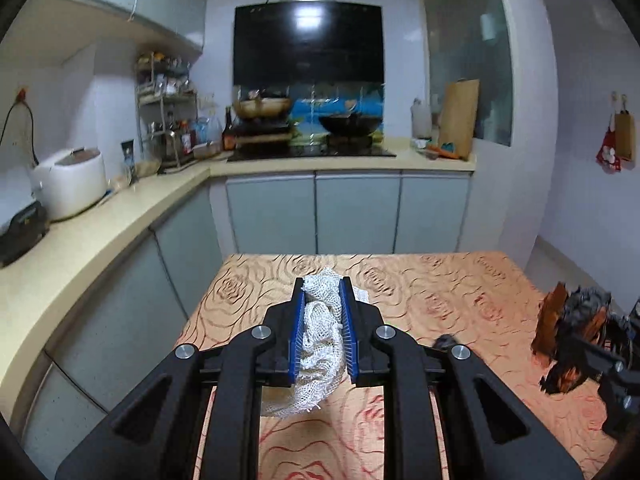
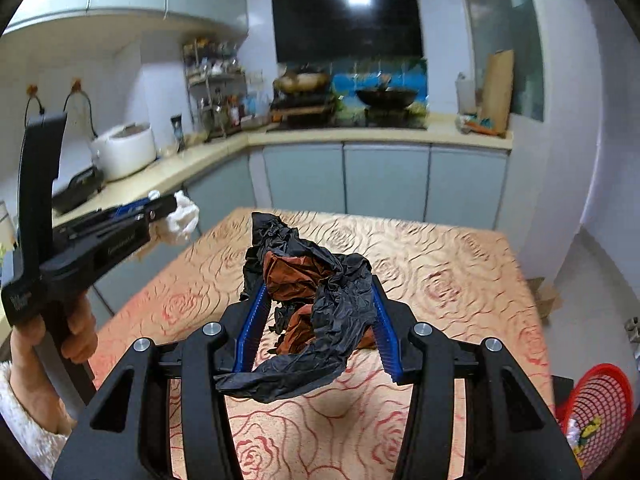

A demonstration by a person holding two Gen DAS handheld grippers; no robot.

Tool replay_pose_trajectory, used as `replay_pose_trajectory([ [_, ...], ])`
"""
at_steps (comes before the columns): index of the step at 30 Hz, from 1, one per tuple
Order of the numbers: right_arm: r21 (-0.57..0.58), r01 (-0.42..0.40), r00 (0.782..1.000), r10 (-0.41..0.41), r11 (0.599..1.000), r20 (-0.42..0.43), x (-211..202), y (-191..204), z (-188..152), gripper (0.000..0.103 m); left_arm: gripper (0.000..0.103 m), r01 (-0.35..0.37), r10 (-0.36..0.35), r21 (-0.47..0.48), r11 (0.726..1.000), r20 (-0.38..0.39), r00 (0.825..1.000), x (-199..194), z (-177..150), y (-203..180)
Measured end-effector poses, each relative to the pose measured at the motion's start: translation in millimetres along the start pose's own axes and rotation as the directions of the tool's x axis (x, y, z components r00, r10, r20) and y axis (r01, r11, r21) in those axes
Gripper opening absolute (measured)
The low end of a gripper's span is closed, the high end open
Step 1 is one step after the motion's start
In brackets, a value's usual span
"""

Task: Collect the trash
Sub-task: 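Carry the cloth and bags toward the red basket with both tools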

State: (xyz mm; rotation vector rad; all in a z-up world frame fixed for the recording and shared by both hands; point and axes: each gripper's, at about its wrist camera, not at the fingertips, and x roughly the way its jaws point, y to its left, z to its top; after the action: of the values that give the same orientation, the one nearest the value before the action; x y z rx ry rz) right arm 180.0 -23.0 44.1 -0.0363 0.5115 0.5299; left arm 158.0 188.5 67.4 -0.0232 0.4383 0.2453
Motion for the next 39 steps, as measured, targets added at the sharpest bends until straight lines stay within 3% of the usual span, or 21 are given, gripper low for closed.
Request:
replay_pose_trajectory([
  [9, 0.068, 0.092, 0.992, -0.097, 0.993, 0.079, -55, -50, 0, 0.047, 0.016, 0.075, -0.077, 0.049, 0.996, 0.041, 0.996, -26, 7, -55],
  [23, 0.173, 0.262, 0.956, -0.280, 0.949, 0.088, -109, -125, -27, 0.047, 0.016, 0.234, -0.238, 0.105, 0.967, 0.025, 0.971, -45, -8, -148],
  [32, 0.264, 0.398, 0.905, -0.423, 0.879, 0.046, -147, -189, -60, 0.047, 0.016, 0.376, -0.378, 0.188, 0.908, -0.025, 0.926, -49, -28, -236],
  [39, 0.310, 0.471, 0.869, -0.495, 0.825, -0.002, -162, -227, -87, 0.047, 0.016, 0.490, -0.485, 0.227, 0.841, -0.084, 0.871, -49, -42, -303],
])
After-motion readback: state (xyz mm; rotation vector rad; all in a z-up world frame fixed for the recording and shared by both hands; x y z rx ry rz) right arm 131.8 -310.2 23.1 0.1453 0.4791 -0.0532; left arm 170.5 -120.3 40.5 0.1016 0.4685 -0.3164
